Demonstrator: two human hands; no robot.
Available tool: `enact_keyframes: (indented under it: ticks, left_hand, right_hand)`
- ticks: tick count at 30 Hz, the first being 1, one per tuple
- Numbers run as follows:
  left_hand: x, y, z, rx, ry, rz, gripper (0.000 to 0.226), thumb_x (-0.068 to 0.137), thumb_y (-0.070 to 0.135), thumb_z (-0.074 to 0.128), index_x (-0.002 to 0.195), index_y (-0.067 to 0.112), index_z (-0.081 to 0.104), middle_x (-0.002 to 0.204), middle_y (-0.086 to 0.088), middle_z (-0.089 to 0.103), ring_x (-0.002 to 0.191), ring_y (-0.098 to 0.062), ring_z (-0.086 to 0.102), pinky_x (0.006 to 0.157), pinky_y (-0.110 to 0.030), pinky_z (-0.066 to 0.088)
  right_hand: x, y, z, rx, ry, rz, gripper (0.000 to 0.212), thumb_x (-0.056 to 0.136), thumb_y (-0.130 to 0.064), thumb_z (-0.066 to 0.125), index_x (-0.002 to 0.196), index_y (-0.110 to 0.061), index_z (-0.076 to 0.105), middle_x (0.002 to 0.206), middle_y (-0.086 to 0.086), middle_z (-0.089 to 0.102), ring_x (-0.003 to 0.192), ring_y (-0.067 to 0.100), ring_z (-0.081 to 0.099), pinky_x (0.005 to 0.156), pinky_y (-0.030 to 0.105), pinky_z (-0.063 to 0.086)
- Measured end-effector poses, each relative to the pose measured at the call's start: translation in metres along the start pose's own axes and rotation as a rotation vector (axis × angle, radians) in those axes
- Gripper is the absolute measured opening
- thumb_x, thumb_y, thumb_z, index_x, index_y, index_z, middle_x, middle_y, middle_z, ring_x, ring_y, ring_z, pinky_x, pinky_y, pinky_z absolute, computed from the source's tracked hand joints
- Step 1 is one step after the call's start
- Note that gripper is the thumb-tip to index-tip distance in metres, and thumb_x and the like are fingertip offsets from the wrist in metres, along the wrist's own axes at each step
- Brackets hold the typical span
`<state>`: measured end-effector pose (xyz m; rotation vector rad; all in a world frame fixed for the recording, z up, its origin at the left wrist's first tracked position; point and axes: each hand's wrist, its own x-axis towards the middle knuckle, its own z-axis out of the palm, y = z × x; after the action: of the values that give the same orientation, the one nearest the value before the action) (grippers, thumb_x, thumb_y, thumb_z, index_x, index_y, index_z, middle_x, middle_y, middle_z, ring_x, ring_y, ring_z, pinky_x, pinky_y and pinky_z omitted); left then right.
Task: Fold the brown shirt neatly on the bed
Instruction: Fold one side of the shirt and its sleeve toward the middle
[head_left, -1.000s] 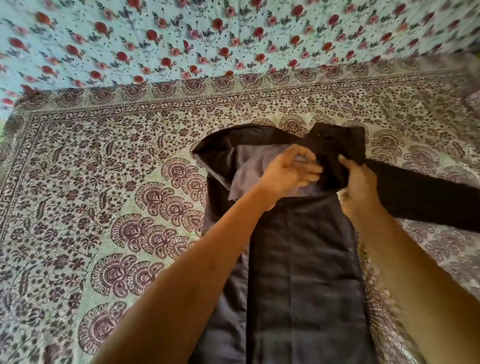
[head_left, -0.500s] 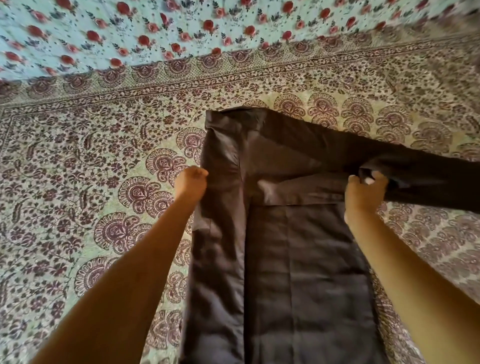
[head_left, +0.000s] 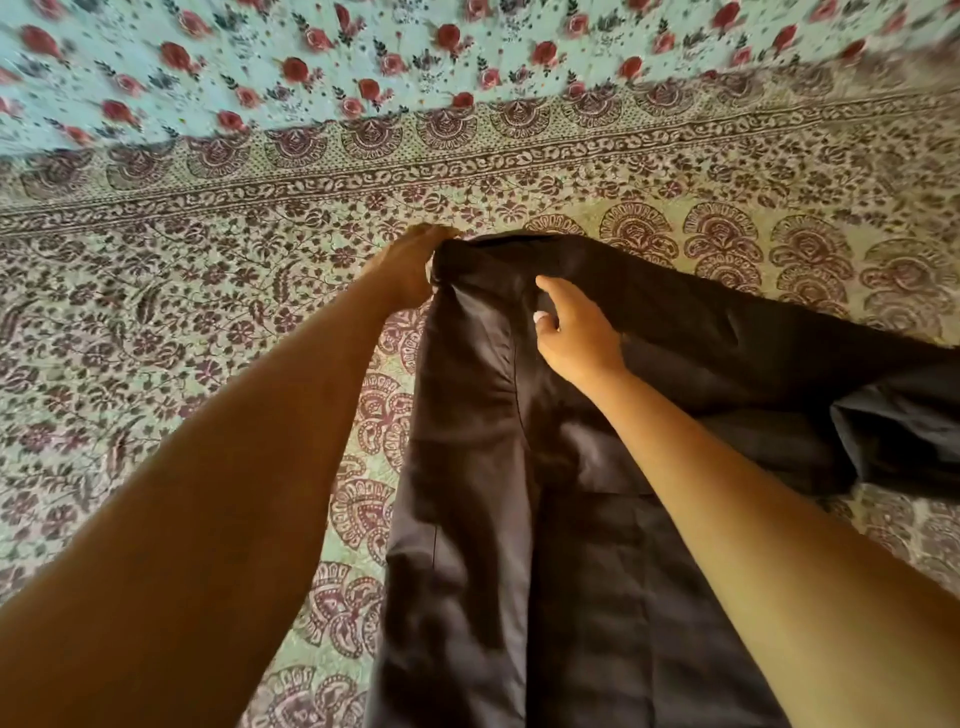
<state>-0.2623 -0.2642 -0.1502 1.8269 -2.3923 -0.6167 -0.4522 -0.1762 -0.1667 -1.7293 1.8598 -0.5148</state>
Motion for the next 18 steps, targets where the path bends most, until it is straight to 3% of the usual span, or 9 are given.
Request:
enact_keyframes:
  ticks: [3, 5, 8, 11, 15, 16, 18]
  left_hand:
    - [0.012, -0.016, 0.002, -0.052, -0.036, 0.003, 0.046, 0.087, -0.002, 0.052, 0.131, 0.008, 0.049, 0.138, -0.016, 0.045, 0.126, -0.033, 0.043, 0.105, -0.035, 0.032]
    - [0.02, -0.023, -0.009, -0.013, -0.065, -0.016, 0.031, 0.091, 0.006, 0.053, 0.122, 0.006, 0.056, 0.13, -0.017, 0.051, 0.121, -0.033, 0.046, 0.101, -0.035, 0.034]
    - [0.034, -0.029, -0.032, 0.07, -0.066, -0.039, 0.031, 0.093, 0.012, 0.05, 0.122, 0.012, 0.059, 0.129, -0.014, 0.055, 0.12, -0.032, 0.049, 0.102, -0.04, 0.038]
    - [0.041, -0.022, -0.028, 0.153, 0.09, -0.101, 0.025, 0.087, 0.02, 0.054, 0.11, 0.022, 0.064, 0.123, -0.007, 0.06, 0.115, -0.03, 0.053, 0.09, -0.039, 0.044]
    - [0.024, -0.007, 0.006, -0.033, 0.434, -0.318, 0.014, 0.085, 0.021, 0.055, 0.099, 0.017, 0.057, 0.095, -0.009, 0.066, 0.083, -0.028, 0.06, 0.063, -0.031, 0.038]
    - [0.016, -0.005, 0.013, -0.102, 0.541, -0.293, 0.013, 0.087, 0.019, 0.052, 0.098, 0.013, 0.055, 0.09, -0.009, 0.066, 0.077, -0.027, 0.058, 0.06, -0.031, 0.036]
    - [0.0, -0.004, 0.028, -0.275, 0.67, -0.082, 0.016, 0.088, 0.02, 0.05, 0.098, 0.009, 0.056, 0.087, -0.008, 0.065, 0.075, -0.027, 0.06, 0.06, -0.032, 0.041]
  right_hand:
    - [0.023, -0.008, 0.007, -0.071, -0.085, 0.073, 0.049, 0.096, -0.027, 0.041, 0.142, -0.014, 0.029, 0.145, 0.008, 0.035, 0.129, 0.029, 0.04, 0.1, 0.043, 0.038]
    - [0.032, -0.01, 0.009, -0.106, -0.038, 0.099, 0.043, 0.095, -0.028, 0.044, 0.136, -0.015, 0.038, 0.136, 0.011, 0.045, 0.122, 0.032, 0.046, 0.093, 0.042, 0.041]
    - [0.039, -0.011, 0.012, -0.087, 0.046, 0.13, 0.036, 0.093, -0.031, 0.049, 0.126, -0.015, 0.05, 0.125, 0.011, 0.057, 0.114, 0.032, 0.053, 0.086, 0.039, 0.044]
    - [0.04, -0.011, 0.015, -0.12, 0.138, 0.132, 0.032, 0.092, -0.032, 0.051, 0.119, -0.014, 0.055, 0.119, 0.01, 0.06, 0.111, 0.032, 0.054, 0.08, 0.036, 0.044]
    - [0.037, -0.007, 0.019, -0.024, 0.23, 0.099, 0.03, 0.091, -0.023, 0.054, 0.119, -0.014, 0.051, 0.116, 0.009, 0.061, 0.111, 0.031, 0.054, 0.083, 0.038, 0.043]
    - [0.036, -0.006, 0.021, 0.0, 0.25, 0.055, 0.031, 0.09, -0.02, 0.054, 0.12, -0.014, 0.05, 0.115, 0.009, 0.061, 0.11, 0.03, 0.055, 0.083, 0.038, 0.043]
    - [0.033, -0.005, 0.024, -0.027, 0.278, -0.057, 0.029, 0.09, -0.016, 0.055, 0.119, -0.014, 0.05, 0.112, 0.009, 0.06, 0.105, 0.029, 0.056, 0.079, 0.038, 0.043]
